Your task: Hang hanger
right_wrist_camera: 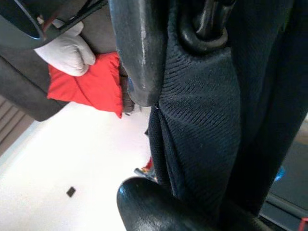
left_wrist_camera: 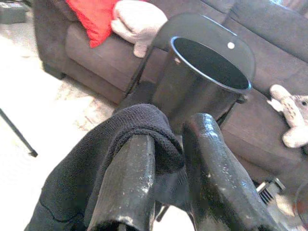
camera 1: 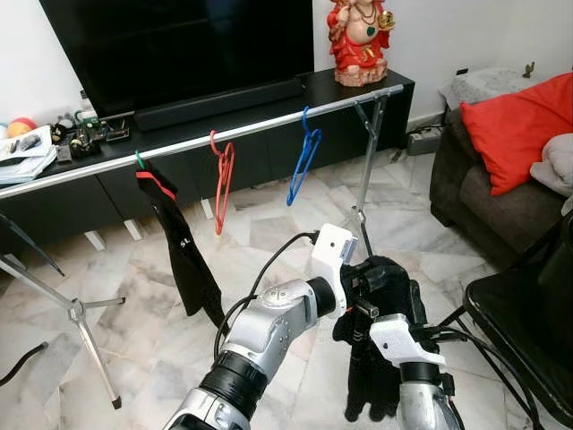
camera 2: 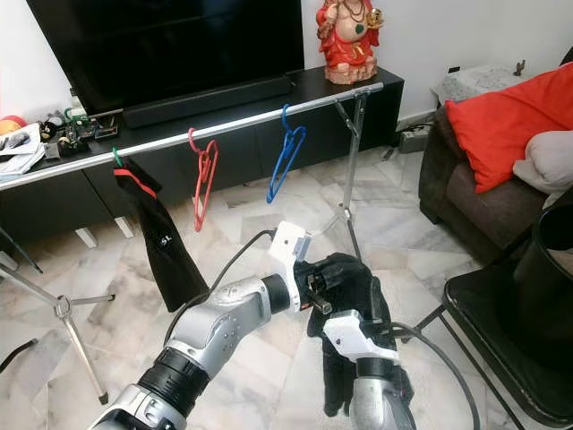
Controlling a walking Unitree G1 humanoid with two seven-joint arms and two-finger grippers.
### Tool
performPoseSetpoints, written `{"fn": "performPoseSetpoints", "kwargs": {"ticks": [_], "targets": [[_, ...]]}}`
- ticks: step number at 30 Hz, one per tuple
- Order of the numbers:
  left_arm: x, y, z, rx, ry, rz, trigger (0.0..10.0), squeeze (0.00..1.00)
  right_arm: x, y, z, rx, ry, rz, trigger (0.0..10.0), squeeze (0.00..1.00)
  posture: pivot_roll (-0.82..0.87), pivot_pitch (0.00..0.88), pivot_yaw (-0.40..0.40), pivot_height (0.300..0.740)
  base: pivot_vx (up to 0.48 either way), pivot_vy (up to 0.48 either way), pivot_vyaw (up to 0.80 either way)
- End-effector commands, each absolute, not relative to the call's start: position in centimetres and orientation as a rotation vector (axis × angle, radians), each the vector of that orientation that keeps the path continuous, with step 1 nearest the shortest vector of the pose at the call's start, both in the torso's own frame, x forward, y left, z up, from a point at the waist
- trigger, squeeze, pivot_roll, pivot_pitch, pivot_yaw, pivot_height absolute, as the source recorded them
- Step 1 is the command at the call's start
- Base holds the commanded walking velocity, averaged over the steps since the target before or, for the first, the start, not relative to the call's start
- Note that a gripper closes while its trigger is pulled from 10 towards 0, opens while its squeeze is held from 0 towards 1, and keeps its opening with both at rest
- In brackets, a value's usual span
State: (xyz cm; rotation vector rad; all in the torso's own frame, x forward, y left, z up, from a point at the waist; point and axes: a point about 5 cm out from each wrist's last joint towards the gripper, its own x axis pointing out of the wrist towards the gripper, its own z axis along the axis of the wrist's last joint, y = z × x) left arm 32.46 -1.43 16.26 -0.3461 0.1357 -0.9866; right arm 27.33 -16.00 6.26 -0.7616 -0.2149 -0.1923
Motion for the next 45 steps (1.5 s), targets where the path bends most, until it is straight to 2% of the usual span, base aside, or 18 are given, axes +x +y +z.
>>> {"fn": "performPoseSetpoints", "kwargs": {"ticks": [1, 13, 17, 18, 26, 27, 28, 29, 35, 39, 41, 42, 43, 45], "targets": [[32.6, -2.1, 17.0, -0.381, 0.122, -0.980, 10.0, 1.00, 27.1, -15.4, 6.1, -0.737, -0.211, -0.167, 0.0, 0.00, -0.07, 0.051, 0.176, 0.740, 0.000, 0.000, 0.00], [32.9, -1.5, 16.6, -0.359, 0.147, -0.963, 10.0, 1.00, 26.7, -15.3, 4.6, -0.691, -0.098, -0.113, 0.0, 0.00, -0.07, 0.053, 0.176, 0.740, 0.000, 0.000, 0.00], [33.5, -0.7, 15.8, -0.313, 0.192, -0.912, 10.0, 1.00, 26.5, -15.8, 3.1, -0.598, 0.045, -0.108, 0.0, 0.00, -0.07, 0.053, 0.176, 0.740, 0.000, 0.000, 0.00], [33.6, -0.4, 15.5, -0.301, 0.205, -0.905, 10.0, 0.00, 26.4, -16.2, 2.6, -0.549, 0.092, -0.136, 0.0, 0.00, -0.07, 0.053, 0.176, 0.740, 0.000, 0.000, 0.00], [34.0, 1.0, 15.6, -0.292, 0.193, -0.891, 10.0, 0.00, 26.1, -17.5, 2.0, -0.384, 0.165, -0.224, 0.0, 0.00, -0.06, 0.061, 0.178, 0.740, 0.000, 0.000, 0.00], [34.1, 1.2, 15.7, -0.305, 0.193, -0.896, 10.0, 0.19, 26.1, -17.6, 2.1, -0.342, 0.170, -0.235, 0.0, 0.00, -0.06, 0.062, 0.178, 0.740, 0.000, 0.000, 0.00], [34.1, 1.3, 15.7, -0.312, 0.196, -0.906, 10.0, 0.19, 26.2, -17.7, 2.1, -0.312, 0.173, -0.242, 0.0, 0.00, -0.06, 0.062, 0.178, 0.740, 0.000, 0.000, 0.00], [34.0, 1.4, 15.6, -0.315, 0.210, -0.927, 10.0, 1.00, 26.2, -17.7, 2.1, -0.293, 0.176, -0.243, 0.0, 0.00, -0.06, 0.062, 0.178, 0.740, 0.000, 0.000, 0.00], [33.3, 2.3, 14.6, -0.233, 0.260, -1.016, 10.0, 1.00, 26.6, -16.8, 1.8, -0.220, 0.214, -0.155, 0.0, 0.00, -0.06, 0.064, 0.180, 0.740, 0.000, 0.000, 0.00], [33.8, 3.6, 14.1, -0.212, 0.272, -0.945, 10.0, 1.00, 26.6, -17.1, 1.5, -0.159, 0.253, -0.187, 0.0, 0.00, -0.06, 0.064, 0.180, 0.740, 0.000, 0.000, 0.00], [34.5, 5.0, 13.7, -0.201, 0.276, -0.857, 10.0, 1.00, 26.5, -17.8, 1.4, -0.035, 0.281, -0.273, 0.0, 0.00, -0.06, 0.066, 0.181, 0.740, 0.000, 0.000, 0.00], [34.7, 5.6, 13.5, -0.210, 0.280, -0.816, 10.0, 0.97, 26.5, -18.1, 1.3, 0.020, 0.290, -0.311, 0.0, 0.00, -0.06, 0.066, 0.181, 0.740, 0.000, 0.000, 0.00], [34.8, 5.9, 13.4, -0.218, 0.283, -0.794, 10.0, 0.00, 26.5, -18.3, 1.3, 0.053, 0.295, -0.333, 0.0, 0.00, -0.06, 0.066, 0.181, 0.740, 0.000, 0.000, 0.00], [35.2, 7.6, 12.6, -0.210, 0.298, -0.695, 10.0, 0.00, 26.3, -19.1, 0.9, 0.199, 0.318, -0.425, 0.0, 0.00, -0.06, 0.066, 0.181, 0.740, 0.000, 0.000, 0.00]]}}
